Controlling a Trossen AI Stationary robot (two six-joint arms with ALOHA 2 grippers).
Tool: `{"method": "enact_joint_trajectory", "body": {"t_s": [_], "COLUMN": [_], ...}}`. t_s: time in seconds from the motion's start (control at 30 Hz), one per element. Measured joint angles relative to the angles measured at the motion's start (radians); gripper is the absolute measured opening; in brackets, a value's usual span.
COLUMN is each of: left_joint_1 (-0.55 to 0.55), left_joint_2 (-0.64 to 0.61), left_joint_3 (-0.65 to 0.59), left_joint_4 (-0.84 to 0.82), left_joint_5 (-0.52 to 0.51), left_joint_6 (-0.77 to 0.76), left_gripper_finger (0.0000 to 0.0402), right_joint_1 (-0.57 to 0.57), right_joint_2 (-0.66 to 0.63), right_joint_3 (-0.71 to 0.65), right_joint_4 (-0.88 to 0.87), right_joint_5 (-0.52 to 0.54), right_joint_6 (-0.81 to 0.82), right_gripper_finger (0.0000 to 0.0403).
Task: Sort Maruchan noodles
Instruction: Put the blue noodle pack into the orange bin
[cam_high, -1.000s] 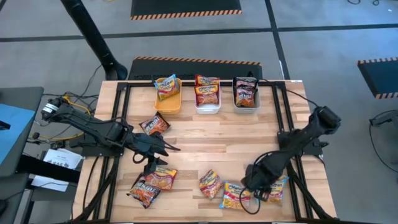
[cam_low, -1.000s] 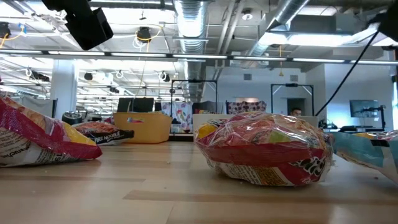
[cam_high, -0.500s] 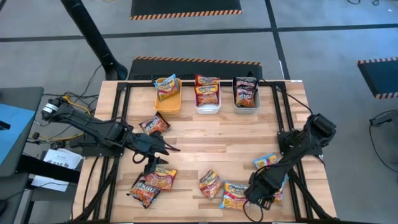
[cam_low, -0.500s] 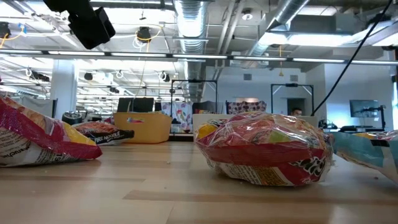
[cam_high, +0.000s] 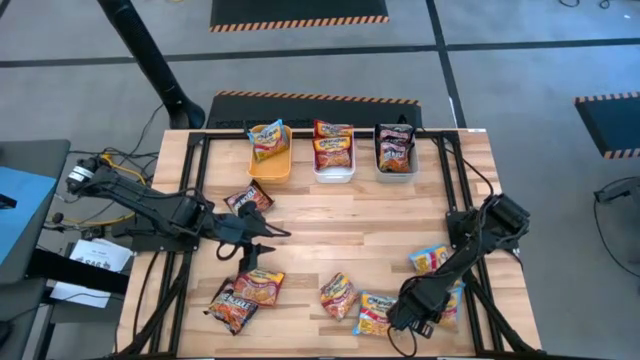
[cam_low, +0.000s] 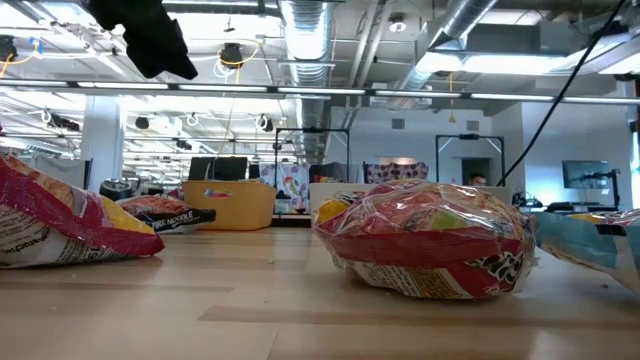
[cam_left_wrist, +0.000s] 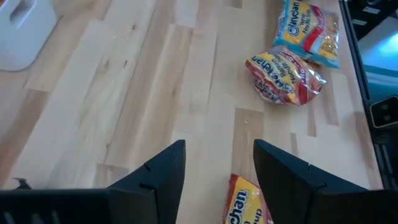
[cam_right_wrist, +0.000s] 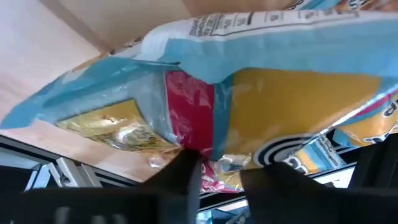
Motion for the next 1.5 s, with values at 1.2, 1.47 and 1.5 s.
{"method": "enact_joint_trajectory", "body": {"t_s": [1.2,1.47,1.5], "left_joint_1": [0.355,0.407,0.412], "left_joint_2": [0.000,0.000,0.000], "left_joint_3": [0.000,0.000,0.000], "left_joint_4": [0.116,0.243,0.245], "left_joint_5": [0.189,0.194,0.193], "left_joint_6": [-0.302,-0.411,-0.418], "left_gripper_finger": [0.0201,0.0201,0.0201], "right_joint_1": [-0.112,-0.301,-0.325], "right_joint_2": [-0.396,-0.375,-0.369], "right_joint_3": [-0.002,0.138,0.163], "right_joint_4": [-0.004,-0.092,-0.099], "right_joint_5": [0.384,0.508,0.526], "right_joint_6": [-0.225,-0.537,-0.582], "right_gripper_finger": [0.0003,0.0004,0.0004]}}
